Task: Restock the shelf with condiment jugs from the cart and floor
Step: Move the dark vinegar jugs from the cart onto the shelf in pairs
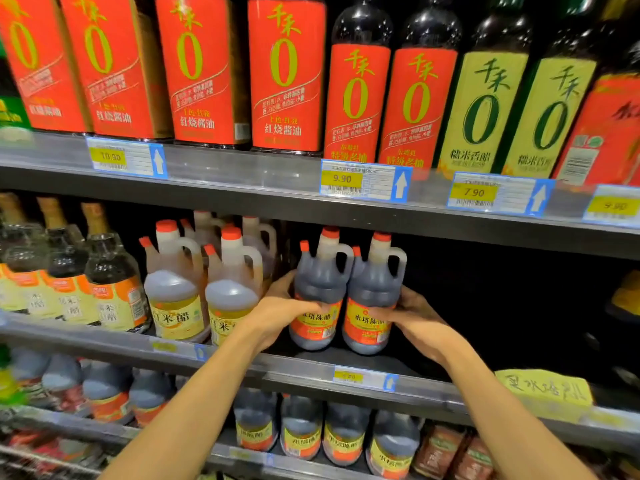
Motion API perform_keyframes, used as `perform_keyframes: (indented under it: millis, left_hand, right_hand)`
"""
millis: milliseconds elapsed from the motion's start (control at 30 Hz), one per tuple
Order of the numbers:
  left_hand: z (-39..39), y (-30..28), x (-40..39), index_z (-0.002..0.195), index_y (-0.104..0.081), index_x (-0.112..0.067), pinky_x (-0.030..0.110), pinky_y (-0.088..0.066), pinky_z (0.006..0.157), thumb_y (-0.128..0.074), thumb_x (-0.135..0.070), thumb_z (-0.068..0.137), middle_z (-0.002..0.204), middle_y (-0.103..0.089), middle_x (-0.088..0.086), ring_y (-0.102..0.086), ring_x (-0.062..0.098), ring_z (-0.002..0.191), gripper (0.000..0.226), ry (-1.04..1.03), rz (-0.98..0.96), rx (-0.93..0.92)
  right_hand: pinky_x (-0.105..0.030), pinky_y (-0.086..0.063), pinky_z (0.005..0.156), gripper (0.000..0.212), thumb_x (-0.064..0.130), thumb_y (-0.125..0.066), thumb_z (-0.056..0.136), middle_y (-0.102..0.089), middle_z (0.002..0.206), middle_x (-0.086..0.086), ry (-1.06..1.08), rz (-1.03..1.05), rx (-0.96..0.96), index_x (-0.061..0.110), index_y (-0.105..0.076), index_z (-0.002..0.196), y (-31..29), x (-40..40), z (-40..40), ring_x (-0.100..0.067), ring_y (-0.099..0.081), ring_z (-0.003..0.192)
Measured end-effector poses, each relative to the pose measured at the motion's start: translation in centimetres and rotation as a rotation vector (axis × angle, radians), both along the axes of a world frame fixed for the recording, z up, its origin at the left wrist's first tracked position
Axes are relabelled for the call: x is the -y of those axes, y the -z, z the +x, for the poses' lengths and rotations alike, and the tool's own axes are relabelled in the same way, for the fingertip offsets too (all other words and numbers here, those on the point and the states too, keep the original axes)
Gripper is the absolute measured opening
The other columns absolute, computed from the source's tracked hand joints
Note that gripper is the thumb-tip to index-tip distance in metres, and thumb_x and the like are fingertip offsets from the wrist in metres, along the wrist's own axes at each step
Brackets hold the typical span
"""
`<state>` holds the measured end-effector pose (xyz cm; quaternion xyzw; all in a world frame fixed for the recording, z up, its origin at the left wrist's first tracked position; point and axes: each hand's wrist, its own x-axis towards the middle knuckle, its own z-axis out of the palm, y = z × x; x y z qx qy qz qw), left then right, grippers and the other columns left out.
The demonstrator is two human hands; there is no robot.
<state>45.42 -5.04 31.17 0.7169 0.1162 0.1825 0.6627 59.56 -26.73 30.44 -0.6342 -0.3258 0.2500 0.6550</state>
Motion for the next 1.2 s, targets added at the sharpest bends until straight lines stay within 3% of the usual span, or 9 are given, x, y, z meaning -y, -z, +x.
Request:
perform_keyframes:
  millis: [67,233,333,500,600,733,933,1100,1200]
  left_hand:
    - [0.0,0.1,-0.1,0.131,-0.058,-0.023,0.032,-0.054,0.094,-0.084,-0.001,0.073,0.119,-0.072,-0.006,-0.068,0.011,0.112,0.068,0.007,0.005,-0.011]
    - [-0.1,1.3,0.0,0.131,-0.054,-0.025,0.032,-0.054,0.095,-0.084,-0.009,0.077,0.121,-0.070,-0.006,-0.068,0.009,0.110,0.063,-0.047,0.025,-0.029]
    - [-0.2,1.6,0.3,0.132,-0.053,-0.021,0.033,-0.055,0.094,-0.084,-0.013,0.078,0.121,-0.070,-0.003,-0.068,0.010,0.109,0.062,-0.068,0.031,-0.058]
    - [-1.1,1.1,1.4,0.120,-0.056,-0.017,0.017,-0.050,0.073,-0.082,-0.028,0.082,0.105,-0.069,-0.010,-0.068,0.009,0.100,0.048,-0.149,0.174,-0.102]
    - [-1.8,1.3,3.1,0.096,-0.051,-0.013,0.029,-0.040,0.064,-0.076,-0.046,0.084,0.087,-0.058,-0.004,-0.062,0.019,0.090,0.043,-0.396,0.486,-0.219]
    - [-1.4,2.1,4.5,0.091,-0.051,-0.009,0.033,-0.039,0.070,-0.080,-0.062,0.070,0.099,-0.060,0.012,-0.058,0.029,0.098,0.063,-0.473,0.542,-0.224]
    - [-0.2,1.9,3.9,0.111,-0.057,-0.007,0.035,-0.050,0.073,-0.085,-0.043,0.072,0.105,-0.070,0.014,-0.065,0.035,0.102,0.061,-0.518,0.532,-0.139]
    - [0.9,1.9,3.1,0.118,-0.055,-0.007,0.027,-0.042,0.071,-0.086,-0.036,0.074,0.113,-0.070,0.014,-0.066,0.035,0.105,0.061,-0.510,0.477,-0.169]
    - [1.6,1.7,2.8,0.118,-0.055,-0.004,0.025,-0.040,0.072,-0.085,-0.035,0.077,0.113,-0.070,0.013,-0.067,0.032,0.104,0.059,-0.489,0.482,-0.152]
  right_hand:
    - [-0.047,-0.048,0.104,0.079,0.022,-0.094,0.061,-0.069,0.128,-0.010,-0.015,0.000,-0.003,0.011,-0.061,0.132,0.0,-0.2,0.1,-0.028,-0.065,0.121]
    - [-0.044,-0.047,0.106,0.060,0.004,-0.080,0.078,-0.070,0.128,-0.005,-0.013,-0.037,-0.008,0.013,-0.060,0.133,0.1,-0.1,0.0,-0.022,-0.065,0.121]
    - [-0.040,-0.049,0.104,0.060,0.012,-0.082,0.078,-0.071,0.126,0.003,0.024,-0.081,0.012,0.019,-0.060,0.133,0.0,0.0,-0.4,-0.015,-0.066,0.119]
    - [-0.019,-0.056,0.081,0.052,0.018,-0.084,0.080,-0.070,0.120,0.008,0.224,-0.119,0.105,0.025,-0.059,0.125,0.8,-0.4,-1.3,-0.002,-0.068,0.104]
    - [-0.033,-0.056,0.092,0.047,0.027,-0.085,0.078,-0.069,0.118,0.009,0.309,-0.199,0.225,0.036,-0.057,0.115,1.8,-0.7,-1.0,-0.009,-0.066,0.108]
    - [-0.035,-0.057,0.092,0.056,0.025,-0.090,0.072,-0.069,0.115,0.007,0.355,-0.211,0.270,0.031,-0.056,0.117,2.2,-1.1,-1.2,-0.012,-0.068,0.106]
    - [-0.039,-0.058,0.093,0.065,0.034,-0.093,0.063,-0.072,0.114,0.006,0.345,-0.223,0.264,0.033,-0.056,0.116,2.1,-1.4,-0.9,-0.012,-0.070,0.103]
    - [-0.025,-0.055,0.083,0.066,0.030,-0.091,0.070,-0.069,0.114,0.005,0.388,-0.270,0.308,0.023,-0.056,0.125,1.5,-2.2,-0.6,-0.013,-0.067,0.102]
    - [-0.035,-0.055,0.094,0.073,0.032,-0.091,0.070,-0.068,0.122,0.001,0.398,-0.296,0.306,0.020,-0.054,0.133,1.5,-3.1,0.1,-0.018,-0.066,0.110]
